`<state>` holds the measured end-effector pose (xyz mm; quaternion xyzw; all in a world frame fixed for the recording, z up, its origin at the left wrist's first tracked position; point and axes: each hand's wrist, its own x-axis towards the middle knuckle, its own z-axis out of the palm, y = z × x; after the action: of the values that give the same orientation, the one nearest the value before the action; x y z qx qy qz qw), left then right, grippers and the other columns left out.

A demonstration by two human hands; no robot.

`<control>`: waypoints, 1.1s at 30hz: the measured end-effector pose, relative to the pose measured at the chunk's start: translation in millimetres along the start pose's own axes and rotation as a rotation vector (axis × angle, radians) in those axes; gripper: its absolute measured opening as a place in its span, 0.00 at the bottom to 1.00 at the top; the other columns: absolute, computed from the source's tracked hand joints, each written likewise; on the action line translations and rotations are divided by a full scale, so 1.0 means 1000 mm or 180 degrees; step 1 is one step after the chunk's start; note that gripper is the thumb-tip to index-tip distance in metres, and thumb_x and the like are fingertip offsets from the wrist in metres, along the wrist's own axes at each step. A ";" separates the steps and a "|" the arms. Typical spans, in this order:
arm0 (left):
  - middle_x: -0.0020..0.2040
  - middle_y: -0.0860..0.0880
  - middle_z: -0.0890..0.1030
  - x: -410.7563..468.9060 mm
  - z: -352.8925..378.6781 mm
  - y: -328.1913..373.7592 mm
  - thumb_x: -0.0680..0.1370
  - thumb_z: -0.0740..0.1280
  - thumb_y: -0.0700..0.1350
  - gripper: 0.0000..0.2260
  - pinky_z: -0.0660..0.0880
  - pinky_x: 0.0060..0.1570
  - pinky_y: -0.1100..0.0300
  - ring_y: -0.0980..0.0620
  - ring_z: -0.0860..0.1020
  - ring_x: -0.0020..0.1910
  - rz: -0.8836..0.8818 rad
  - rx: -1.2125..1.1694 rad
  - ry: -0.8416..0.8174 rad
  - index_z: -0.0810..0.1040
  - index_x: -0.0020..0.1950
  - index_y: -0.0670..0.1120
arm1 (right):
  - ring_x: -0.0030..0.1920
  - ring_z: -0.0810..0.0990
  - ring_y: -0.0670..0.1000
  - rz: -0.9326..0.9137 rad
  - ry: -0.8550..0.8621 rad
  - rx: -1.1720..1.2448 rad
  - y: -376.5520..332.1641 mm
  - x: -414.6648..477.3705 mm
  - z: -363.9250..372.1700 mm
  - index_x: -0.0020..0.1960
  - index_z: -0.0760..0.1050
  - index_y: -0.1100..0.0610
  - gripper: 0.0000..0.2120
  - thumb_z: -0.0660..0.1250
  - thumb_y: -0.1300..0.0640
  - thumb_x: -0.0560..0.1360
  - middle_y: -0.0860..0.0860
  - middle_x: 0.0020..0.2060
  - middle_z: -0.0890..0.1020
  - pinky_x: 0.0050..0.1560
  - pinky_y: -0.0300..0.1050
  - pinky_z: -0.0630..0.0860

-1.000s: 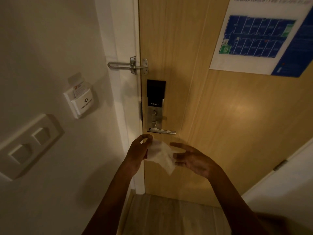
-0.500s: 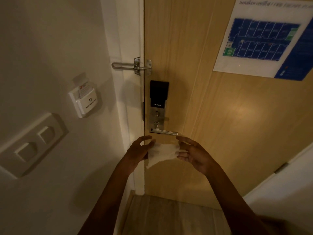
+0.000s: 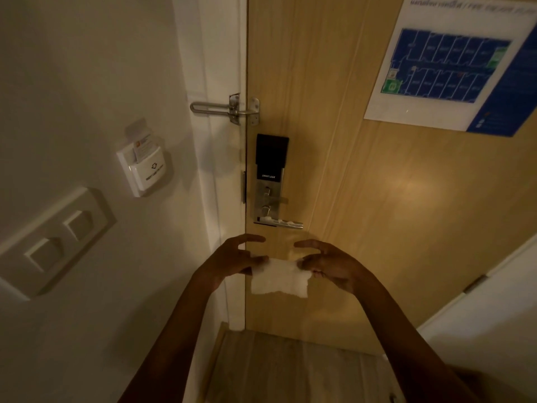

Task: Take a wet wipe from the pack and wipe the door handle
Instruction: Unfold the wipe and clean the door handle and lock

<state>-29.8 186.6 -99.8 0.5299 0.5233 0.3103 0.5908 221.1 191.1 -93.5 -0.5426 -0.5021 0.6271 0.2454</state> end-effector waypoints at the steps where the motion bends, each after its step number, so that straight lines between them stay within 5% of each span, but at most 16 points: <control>1: 0.49 0.44 0.85 -0.002 -0.001 -0.001 0.69 0.76 0.42 0.23 0.81 0.44 0.59 0.49 0.85 0.47 0.0032 -0.0002 0.0021 0.76 0.62 0.51 | 0.50 0.79 0.51 -0.0022 0.0023 0.0023 0.000 0.000 -0.001 0.62 0.76 0.48 0.23 0.73 0.64 0.71 0.55 0.48 0.82 0.53 0.44 0.74; 9: 0.47 0.37 0.83 0.006 -0.009 -0.005 0.70 0.76 0.39 0.12 0.81 0.46 0.61 0.46 0.83 0.45 0.0406 0.0615 -0.0037 0.82 0.51 0.51 | 0.52 0.81 0.54 -0.0398 0.0328 -0.0570 -0.012 -0.008 -0.005 0.58 0.79 0.47 0.20 0.76 0.59 0.69 0.59 0.50 0.83 0.52 0.43 0.75; 11: 0.45 0.43 0.84 0.010 -0.009 -0.005 0.70 0.75 0.38 0.10 0.80 0.49 0.60 0.49 0.82 0.45 0.0506 0.0832 -0.0035 0.83 0.48 0.50 | 0.52 0.81 0.54 -0.0501 0.0390 -0.0802 -0.015 -0.008 -0.003 0.58 0.79 0.47 0.18 0.75 0.59 0.70 0.58 0.50 0.83 0.51 0.42 0.75; 17: 0.47 0.47 0.85 0.012 -0.006 0.002 0.68 0.77 0.40 0.14 0.79 0.48 0.66 0.52 0.83 0.47 0.0732 0.1300 0.0070 0.84 0.53 0.43 | 0.55 0.77 0.47 -0.0499 0.0096 -0.1258 -0.015 -0.006 -0.002 0.56 0.82 0.48 0.18 0.79 0.54 0.66 0.47 0.55 0.80 0.55 0.41 0.75; 20: 0.46 0.48 0.85 0.014 -0.006 0.006 0.70 0.76 0.41 0.10 0.78 0.50 0.65 0.53 0.83 0.46 0.0895 0.1409 0.0182 0.85 0.51 0.44 | 0.50 0.78 0.47 -0.0711 0.0270 -0.1597 -0.011 -0.003 0.000 0.52 0.84 0.52 0.12 0.77 0.54 0.68 0.47 0.51 0.82 0.53 0.41 0.76; 24: 0.44 0.50 0.84 0.018 -0.001 0.008 0.72 0.74 0.44 0.07 0.79 0.43 0.65 0.55 0.82 0.43 0.0980 0.1543 0.0301 0.85 0.49 0.46 | 0.44 0.76 0.42 -0.1099 0.0761 -0.2035 -0.007 -0.002 0.000 0.48 0.82 0.53 0.07 0.73 0.51 0.72 0.40 0.42 0.77 0.43 0.29 0.71; 29: 0.45 0.56 0.81 0.023 0.010 0.008 0.74 0.72 0.49 0.07 0.76 0.47 0.63 0.60 0.78 0.45 0.0866 0.1507 0.0527 0.84 0.49 0.48 | 0.53 0.82 0.54 -0.0923 0.0365 -0.0893 0.008 -0.001 -0.016 0.50 0.82 0.52 0.11 0.66 0.46 0.77 0.52 0.50 0.84 0.56 0.48 0.78; 33: 0.43 0.49 0.84 0.027 0.028 0.006 0.74 0.72 0.44 0.03 0.82 0.45 0.56 0.50 0.83 0.44 0.0765 0.0844 0.0464 0.84 0.45 0.46 | 0.58 0.81 0.57 -0.0540 -0.0117 0.0612 0.027 -0.007 -0.025 0.62 0.78 0.57 0.17 0.62 0.48 0.79 0.57 0.57 0.83 0.61 0.53 0.76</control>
<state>5.2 204.2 -104.7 0.6379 0.5340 0.3446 0.4350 252.7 184.4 -112.5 -0.4605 -0.4883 0.6592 0.3391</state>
